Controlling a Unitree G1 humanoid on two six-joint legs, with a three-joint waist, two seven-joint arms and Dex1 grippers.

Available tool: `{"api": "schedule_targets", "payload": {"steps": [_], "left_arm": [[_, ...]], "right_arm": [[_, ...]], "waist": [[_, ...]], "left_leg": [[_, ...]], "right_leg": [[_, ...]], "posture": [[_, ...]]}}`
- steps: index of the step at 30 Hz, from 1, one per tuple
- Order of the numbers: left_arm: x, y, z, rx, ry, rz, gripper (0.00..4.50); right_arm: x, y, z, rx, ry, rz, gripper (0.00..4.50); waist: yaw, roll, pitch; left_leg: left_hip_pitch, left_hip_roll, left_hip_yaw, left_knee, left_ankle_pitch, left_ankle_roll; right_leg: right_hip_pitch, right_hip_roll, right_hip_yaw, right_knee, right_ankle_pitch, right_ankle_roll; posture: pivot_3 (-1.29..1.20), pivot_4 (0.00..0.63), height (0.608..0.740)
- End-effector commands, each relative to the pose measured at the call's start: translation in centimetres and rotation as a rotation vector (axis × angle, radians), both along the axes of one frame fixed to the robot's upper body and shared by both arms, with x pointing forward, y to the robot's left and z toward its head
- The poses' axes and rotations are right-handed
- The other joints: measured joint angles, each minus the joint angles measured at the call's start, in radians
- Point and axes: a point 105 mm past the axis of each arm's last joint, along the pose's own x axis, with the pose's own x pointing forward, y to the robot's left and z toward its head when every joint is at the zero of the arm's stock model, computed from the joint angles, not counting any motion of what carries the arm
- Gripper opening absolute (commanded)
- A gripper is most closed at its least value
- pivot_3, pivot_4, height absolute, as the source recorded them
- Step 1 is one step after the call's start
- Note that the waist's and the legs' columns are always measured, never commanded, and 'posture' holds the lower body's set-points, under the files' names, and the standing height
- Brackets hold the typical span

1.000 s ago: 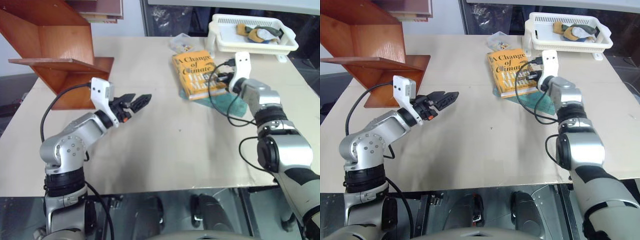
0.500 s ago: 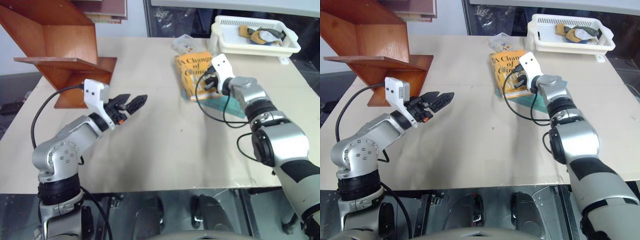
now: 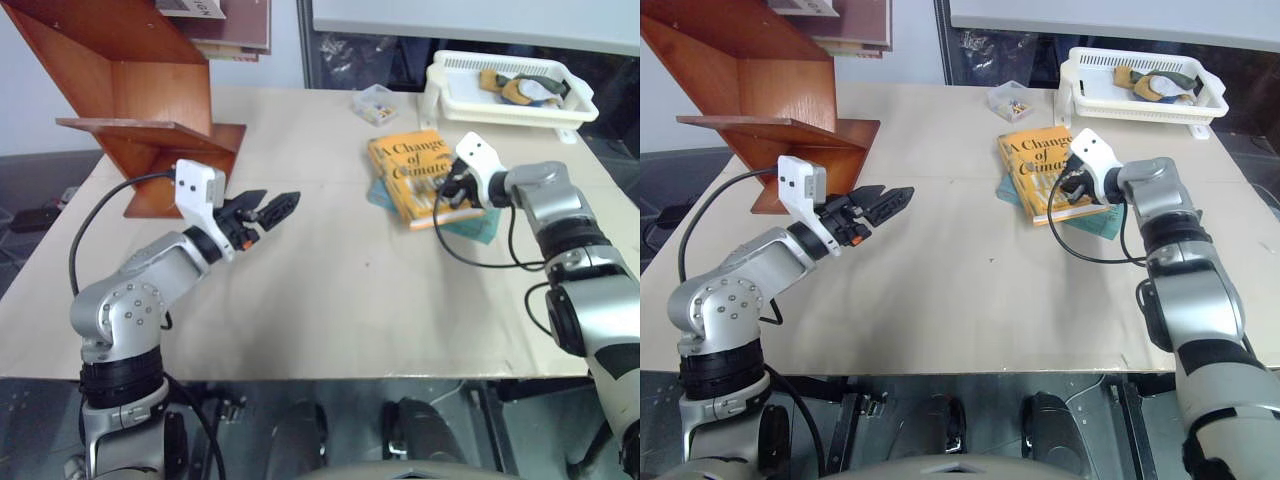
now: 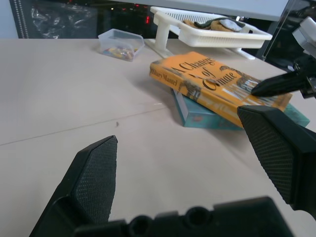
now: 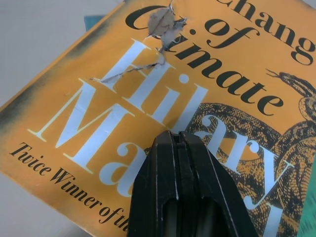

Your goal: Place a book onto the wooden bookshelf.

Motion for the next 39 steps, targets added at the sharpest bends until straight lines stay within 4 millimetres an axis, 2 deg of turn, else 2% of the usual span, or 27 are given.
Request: {"api": "schedule_targets", "payload": {"steps": [1, 2, 4, 7, 10, 12, 15, 16, 18, 21, 25, 31, 39], "left_arm": [[0.5, -1.6, 0.3, -0.026, 0.010, -0.060, 4.50], [0.8, -2.1, 0.1, -0.033, 0.021, -0.077, 4.50], [1.5, -3.4, -0.5, -0.043, 0.064, -0.113, 4.50], [2.8, -5.5, -1.6, -0.121, 0.167, -0.171, 4.50], [4.4, -7.6, -3.0, -0.223, 0.299, -0.198, 4.50], [5.3, -8.8, -3.7, -0.291, 0.376, -0.212, 4.50], [6.8, -9.8, -4.2, -0.381, 0.454, -0.215, 4.50], [7.4, -10.3, -4.3, -0.423, 0.485, -0.216, 4.50], [8.7, -11.4, -4.5, -0.497, 0.540, -0.204, 4.50], [9.3, -12.6, -4.5, -0.520, 0.570, -0.225, 4.50], [9.2, -15.0, -4.1, -0.535, 0.585, -0.292, 4.50], [8.5, -17.8, -3.6, -0.506, 0.576, -0.377, 4.50], [8.7, -18.9, -3.8, -0.498, 0.553, -0.352, 4.50]], "right_arm": [[-1.7, 0.5, -0.2, 0.111, 0.024, 0.013, 0.07], [-2.2, 0.6, 0.9, 0.133, -0.032, 0.010, 0.45], [-3.9, 0.9, 2.8, 0.172, -0.137, 0.001, 0.78], [-7.8, 2.3, 4.4, 0.219, -0.257, 0.009, 2.16], [-11.5, 3.6, 4.8, 0.222, -0.342, -0.022, 3.39], [-13.6, 4.2, 4.5, 0.196, -0.371, -0.040, 3.39], [-15.7, 4.9, 4.0, 0.203, -0.373, -0.092, 3.39], [-16.5, 5.1, 3.9, 0.221, -0.371, -0.118, 3.87], [-18.1, 5.6, 3.4, 0.229, -0.369, -0.166, 4.44], [-18.5, 5.7, 2.9, 0.215, -0.370, -0.217, 4.44], [-18.8, 5.1, 2.1, 0.196, -0.381, -0.281, 4.44], [-19.6, 5.1, 2.7, 0.293, -0.464, -0.317, 4.44], [-20.4, 5.6, 2.8, 0.323, -0.505, -0.304, 4.44]], "waist": [[0.000, 0.001, 0.001], [0.000, 0.001, 0.001], [0.007, 0.003, 0.003], [0.009, 0.010, 0.007], [0.006, 0.011, 0.008], [0.007, 0.011, 0.008], [-0.001, 0.010, 0.010], [0.002, 0.009, 0.010], [0.005, 0.009, 0.011], [0.007, 0.008, 0.011], [0.003, 0.007, 0.012], [0.002, 0.006, 0.013], [-0.001, 0.006, 0.013]], "left_leg": [[0.000, 0.000, 0.000, 0.000, 0.000, 0.000], [-0.002, 0.000, 0.000, 0.000, 0.001, 0.000], [-0.004, 0.000, 0.000, 0.000, 0.001, -0.001], [-0.008, -0.001, 0.000, -0.001, 0.002, -0.002], [-0.014, -0.001, -0.001, -0.001, 0.002, -0.002], [-0.018, -0.002, -0.001, 0.000, 0.003, -0.002], [-0.018, -0.002, -0.001, 0.000, 0.002, -0.001], [-0.019, -0.002, -0.002, 0.000, 0.001, 0.000], [-0.020, -0.002, -0.005, 0.001, 0.000, 0.002], [-0.021, -0.004, -0.007, 0.001, 0.000, 0.002], [-0.021, -0.005, -0.007, 0.001, 0.000, 0.002], [-0.022, -0.005, -0.009, -0.001, 0.000, 0.002], [-0.021, -0.005, -0.010, 0.000, 0.000, 0.003]], "right_leg": [[0.000, 0.000, 0.000, 0.000, 0.000, 0.000], [-0.001, 0.000, 0.000, 0.000, 0.001, 0.001], [-0.004, 0.000, 0.000, 0.000, 0.002, 0.003], [-0.008, 0.000, 0.000, 0.000, 0.000, 0.004], [-0.013, 0.001, 0.000, 0.001, 0.000, 0.005], [-0.017, 0.001, -0.001, 0.001, -0.001, 0.007], [-0.018, 0.001, 0.000, 0.001, -0.003, 0.009], [-0.017, 0.001, -0.001, 0.001, -0.003, 0.009], [-0.018, 0.001, -0.004, 0.001, -0.004, 0.009], [-0.017, 0.000, -0.005, 0.001, -0.004, 0.008], [-0.017, -0.001, -0.004, -0.001, -0.005, 0.010], [-0.017, -0.001, -0.006, -0.001, -0.006, 0.009], [-0.017, -0.001, -0.006, 0.000, -0.006, 0.010]], "posture": [[0.00, 0.150, 0.740], [0.00, 0.150, 0.740], [0.00, 0.150, 0.740], [0.00, 0.150, 0.740], [0.00, 0.150, 0.740], [0.00, 0.150, 0.740], [0.00, 0.150, 0.740], [0.00, 0.150, 0.740], [0.00, 0.150, 0.740], [0.00, 0.150, 0.740], [0.00, 0.150, 0.740], [0.00, 0.150, 0.740], [0.00, 0.150, 0.740]]}}
